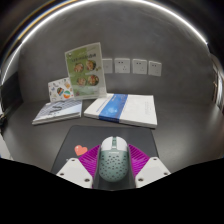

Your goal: Arrange mouse

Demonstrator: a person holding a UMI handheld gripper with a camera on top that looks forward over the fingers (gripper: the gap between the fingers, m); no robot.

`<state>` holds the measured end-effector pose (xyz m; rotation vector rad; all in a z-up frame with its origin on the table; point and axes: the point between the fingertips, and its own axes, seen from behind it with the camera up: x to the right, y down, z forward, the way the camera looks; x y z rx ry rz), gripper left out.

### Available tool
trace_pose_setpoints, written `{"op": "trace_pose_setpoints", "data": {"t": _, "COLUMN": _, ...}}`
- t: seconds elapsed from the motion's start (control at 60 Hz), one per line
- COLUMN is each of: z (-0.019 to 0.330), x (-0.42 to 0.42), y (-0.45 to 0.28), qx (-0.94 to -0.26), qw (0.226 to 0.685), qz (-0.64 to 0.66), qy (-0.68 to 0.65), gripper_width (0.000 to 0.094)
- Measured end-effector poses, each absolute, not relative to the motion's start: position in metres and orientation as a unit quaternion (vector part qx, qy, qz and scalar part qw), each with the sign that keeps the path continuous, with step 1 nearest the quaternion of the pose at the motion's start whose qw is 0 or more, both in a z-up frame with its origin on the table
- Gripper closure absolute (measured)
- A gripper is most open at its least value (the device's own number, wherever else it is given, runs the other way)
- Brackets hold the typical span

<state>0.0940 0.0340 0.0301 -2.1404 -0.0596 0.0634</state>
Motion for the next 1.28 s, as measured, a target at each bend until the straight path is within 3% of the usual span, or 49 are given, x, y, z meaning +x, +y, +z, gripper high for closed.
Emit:
{"op": "trace_pose_setpoints", "data": {"t": 0.217, "z": -0.008, "x": 0.092, "y": 0.039, "qx": -0.895, "qw": 0.446, "qz": -0.009, "qy": 0.009, "gripper_width": 0.0480}}
{"op": "trace_pose_setpoints", "data": {"t": 0.333, "z": -0.005, "x": 0.091, "y": 0.044, "qx": -0.885, "qw": 0.465, "qz": -0.021, "qy": 0.021, "gripper_width": 0.0485}}
{"op": "trace_pose_setpoints", "data": {"t": 0.517, "z": -0.003, "x": 0.093, "y": 0.050, "qx": -0.876, "qw": 0.477, "qz": 0.008, "qy": 0.076, "gripper_width": 0.0394}}
{"op": "trace_pose_setpoints", "data": {"t": 0.633, "z": 0.012, "x": 0.089, "y": 0.040, "qx": -0.878, "qw": 0.467, "qz": 0.038, "qy": 0.099, "gripper_width": 0.0033}}
{"op": "trace_pose_setpoints", "data": {"t": 0.683, "z": 0.027, "x": 0.092, "y": 0.034, "qx": -0.873, "qw": 0.479, "qz": 0.031, "qy": 0.091, "gripper_width": 0.0097}}
{"op": "trace_pose_setpoints", "data": {"t": 0.883, "z": 0.076, "x": 0.091, "y": -0.035, "qx": -0.863, "qw": 0.504, "qz": 0.011, "qy": 0.014, "gripper_width": 0.0092}}
{"op": "trace_pose_setpoints", "data": {"t": 1.283, "z": 0.052, "x": 0.021, "y": -0.228, "qx": -0.886, "qw": 0.451, "qz": 0.052, "qy": -0.094, "gripper_width": 0.0098}}
